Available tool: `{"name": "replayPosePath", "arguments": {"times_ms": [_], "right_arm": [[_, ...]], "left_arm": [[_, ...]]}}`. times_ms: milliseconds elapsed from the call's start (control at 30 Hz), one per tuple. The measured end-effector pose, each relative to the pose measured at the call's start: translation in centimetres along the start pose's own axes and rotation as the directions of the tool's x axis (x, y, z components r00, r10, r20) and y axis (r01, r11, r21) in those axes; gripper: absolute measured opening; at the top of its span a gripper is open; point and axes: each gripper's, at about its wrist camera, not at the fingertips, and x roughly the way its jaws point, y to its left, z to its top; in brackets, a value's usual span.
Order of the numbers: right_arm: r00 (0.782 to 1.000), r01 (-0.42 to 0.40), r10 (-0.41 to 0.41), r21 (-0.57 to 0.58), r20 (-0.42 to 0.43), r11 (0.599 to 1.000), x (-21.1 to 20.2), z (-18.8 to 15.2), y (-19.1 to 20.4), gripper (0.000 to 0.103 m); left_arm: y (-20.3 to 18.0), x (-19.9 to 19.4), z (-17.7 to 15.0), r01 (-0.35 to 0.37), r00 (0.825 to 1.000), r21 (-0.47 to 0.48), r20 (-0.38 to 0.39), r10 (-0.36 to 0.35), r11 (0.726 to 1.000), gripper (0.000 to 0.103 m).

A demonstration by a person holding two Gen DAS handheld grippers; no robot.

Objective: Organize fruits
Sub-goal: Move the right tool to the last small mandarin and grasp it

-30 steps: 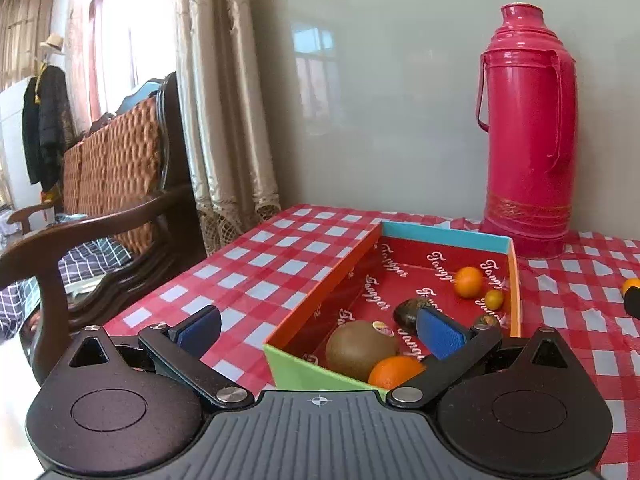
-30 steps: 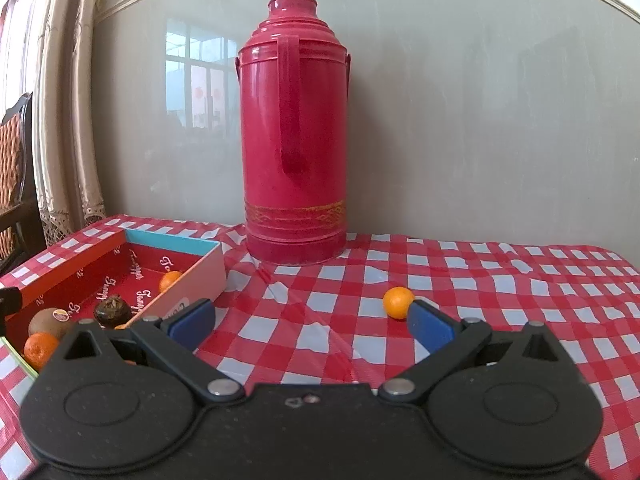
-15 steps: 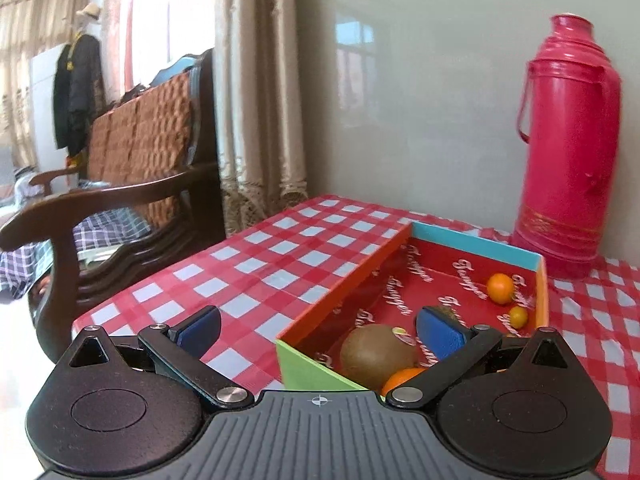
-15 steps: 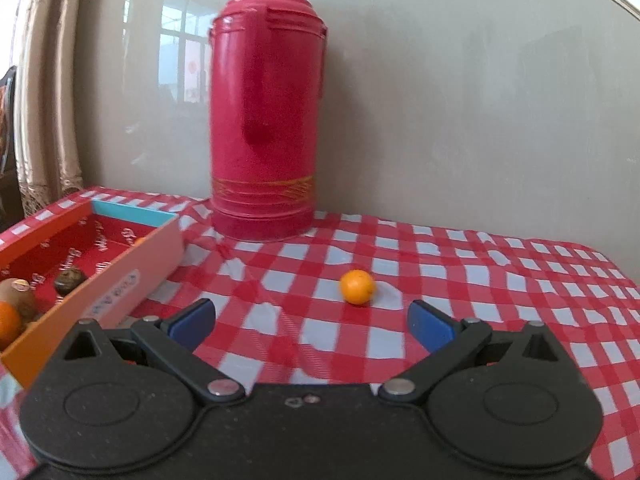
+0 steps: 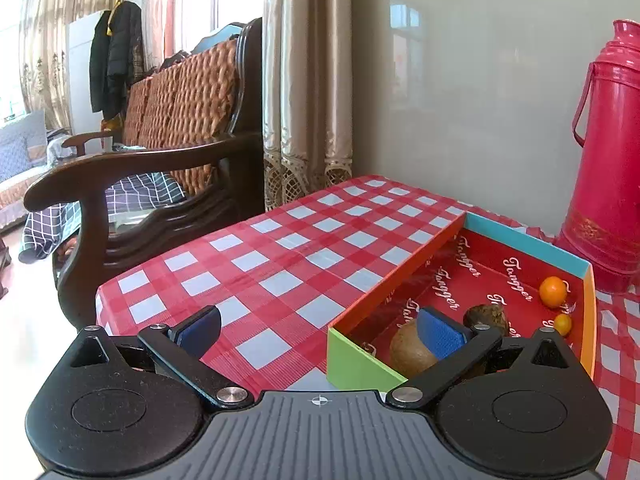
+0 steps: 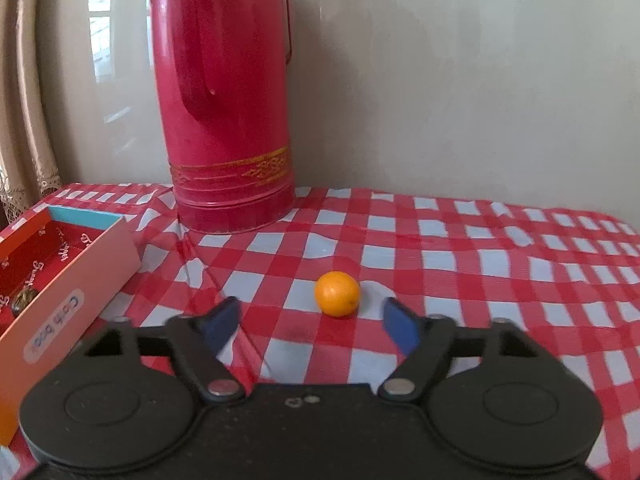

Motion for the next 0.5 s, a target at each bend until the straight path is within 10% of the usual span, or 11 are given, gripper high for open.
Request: {"name": "replayPosePath", "arguments": {"times_ms": [333,500], "right_arm": [[0.996,0.040,-0.037,0.037,-0.083,0.999,4.3,1.4,-1.3,0.054],[0.993,0.028,-0.023,0.046,-0.112,0.999,5.6,1.1,-1.1,0.028]], "left_arm": [[0.3,0.4,0.0,-0.013,1.000,0.011,-0.009,0.013,1.000,0.103],[0.5,0.5,-0.1,-0.019,1.000,0.018,-0.013,0.020,1.000,0.103]]}}
